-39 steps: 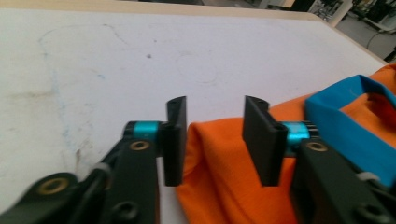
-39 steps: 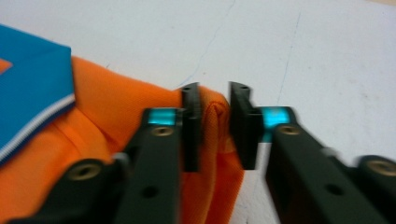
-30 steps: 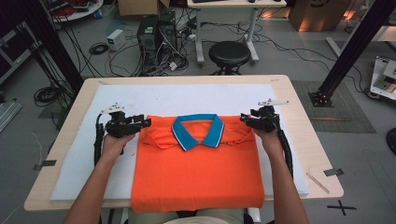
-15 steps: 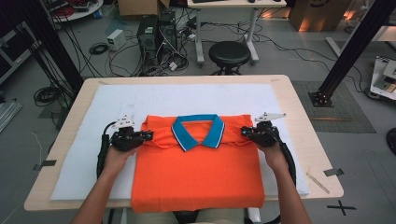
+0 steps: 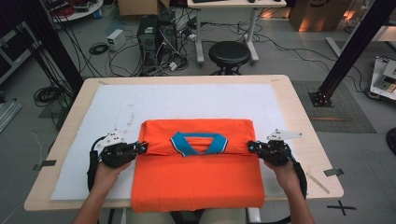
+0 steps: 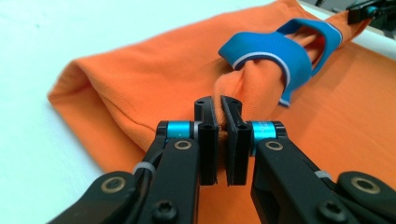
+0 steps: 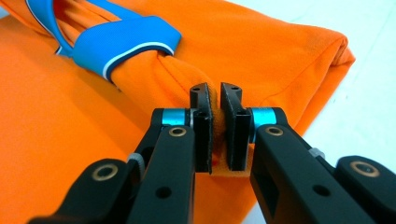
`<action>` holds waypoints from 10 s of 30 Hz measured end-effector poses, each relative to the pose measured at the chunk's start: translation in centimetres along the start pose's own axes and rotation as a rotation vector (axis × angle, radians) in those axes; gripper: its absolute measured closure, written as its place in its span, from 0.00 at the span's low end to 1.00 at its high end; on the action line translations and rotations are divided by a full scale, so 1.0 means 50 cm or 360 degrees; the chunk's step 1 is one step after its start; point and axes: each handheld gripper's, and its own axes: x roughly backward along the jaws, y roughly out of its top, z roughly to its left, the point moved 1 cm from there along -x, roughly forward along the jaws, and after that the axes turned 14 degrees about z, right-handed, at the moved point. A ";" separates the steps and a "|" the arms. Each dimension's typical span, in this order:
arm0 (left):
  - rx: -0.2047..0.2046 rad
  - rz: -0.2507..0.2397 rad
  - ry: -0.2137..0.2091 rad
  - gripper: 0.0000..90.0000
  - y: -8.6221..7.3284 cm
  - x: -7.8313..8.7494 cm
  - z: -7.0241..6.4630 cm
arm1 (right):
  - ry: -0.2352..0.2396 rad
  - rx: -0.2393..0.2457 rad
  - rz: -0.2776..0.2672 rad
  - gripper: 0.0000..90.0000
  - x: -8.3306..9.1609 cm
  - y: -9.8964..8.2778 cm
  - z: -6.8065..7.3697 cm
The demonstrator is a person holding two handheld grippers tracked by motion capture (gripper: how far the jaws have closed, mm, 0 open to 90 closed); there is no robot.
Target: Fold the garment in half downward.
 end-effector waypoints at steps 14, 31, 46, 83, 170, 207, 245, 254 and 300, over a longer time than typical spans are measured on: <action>0.0136 -0.0159 0.0018 0.60 0.006 0.040 -0.016 | 0.0059 -0.0095 0.0005 0.49 -0.035 0.082 0.069; 0.0138 -0.0140 -0.0011 0.57 0.024 0.033 -0.021 | 0.0133 0.0031 0.0072 0.87 -0.098 0.111 0.122; 0.0028 0.0003 -0.0146 0.43 0.108 -0.047 -0.076 | 0.0338 0.0286 -0.0022 0.62 -0.034 0.030 0.144; -0.0220 0.0082 -0.0303 1.00 0.041 -0.042 -0.163 | -0.0086 -0.0160 -0.0043 0.80 -0.036 0.068 0.098; 0.0099 0.0172 0.0323 0.95 -0.051 0.015 -0.098 | -0.0368 -0.0122 0.0277 0.94 0.008 -0.059 0.105; 0.0166 -0.0047 0.0110 0.44 0.010 0.078 -0.040 | -0.0327 -0.0237 -0.0048 0.47 0.095 -0.046 0.073; 0.0430 0.0077 0.0218 0.95 0.093 -0.084 0.157 | -0.0292 -0.0358 0.0146 0.94 -0.071 0.100 -0.100; 0.0474 0.0052 0.0234 0.95 0.127 -0.102 0.176 | -0.0252 -0.0506 0.0137 0.92 -0.088 0.126 -0.133; 0.0539 -0.0198 0.0247 0.92 0.131 -0.142 0.187 | -0.0656 -0.0309 0.0045 0.95 -0.126 0.189 -0.120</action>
